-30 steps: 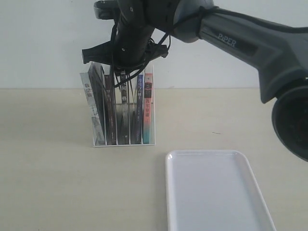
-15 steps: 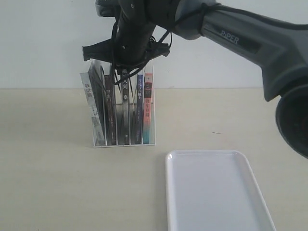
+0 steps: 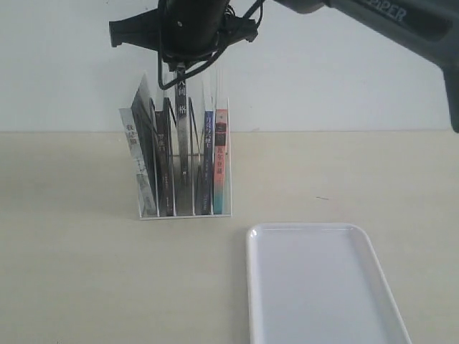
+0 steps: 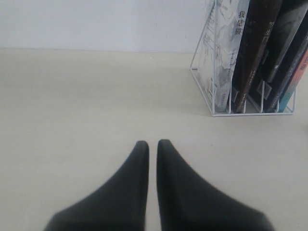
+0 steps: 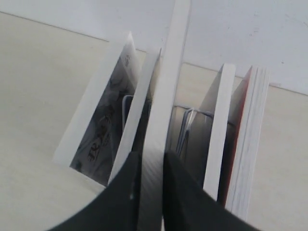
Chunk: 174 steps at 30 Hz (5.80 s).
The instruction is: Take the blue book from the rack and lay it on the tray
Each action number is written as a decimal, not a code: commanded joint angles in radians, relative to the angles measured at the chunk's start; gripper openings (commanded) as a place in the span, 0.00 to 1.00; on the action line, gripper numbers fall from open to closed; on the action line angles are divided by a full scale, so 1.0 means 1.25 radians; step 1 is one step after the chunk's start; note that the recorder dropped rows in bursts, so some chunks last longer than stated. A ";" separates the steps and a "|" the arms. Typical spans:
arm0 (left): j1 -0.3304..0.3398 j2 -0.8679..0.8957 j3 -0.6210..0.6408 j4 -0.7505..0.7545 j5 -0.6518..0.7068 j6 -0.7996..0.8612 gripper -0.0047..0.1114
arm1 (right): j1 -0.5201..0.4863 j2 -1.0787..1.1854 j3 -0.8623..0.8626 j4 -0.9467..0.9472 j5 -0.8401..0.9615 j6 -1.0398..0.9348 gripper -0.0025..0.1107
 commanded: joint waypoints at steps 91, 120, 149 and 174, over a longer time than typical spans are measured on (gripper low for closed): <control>0.003 -0.003 0.003 0.002 -0.003 -0.007 0.09 | -0.002 -0.156 0.241 -0.234 -0.073 0.139 0.40; 0.003 -0.003 0.003 0.002 -0.003 -0.007 0.09 | -0.093 -0.029 0.242 -0.088 -0.204 0.056 0.40; 0.003 -0.003 0.003 0.002 -0.003 -0.007 0.09 | -0.091 -0.027 0.242 -0.072 -0.163 0.043 0.20; 0.003 -0.003 0.003 0.002 -0.003 -0.007 0.09 | -0.091 -0.020 0.242 -0.062 -0.160 0.039 0.40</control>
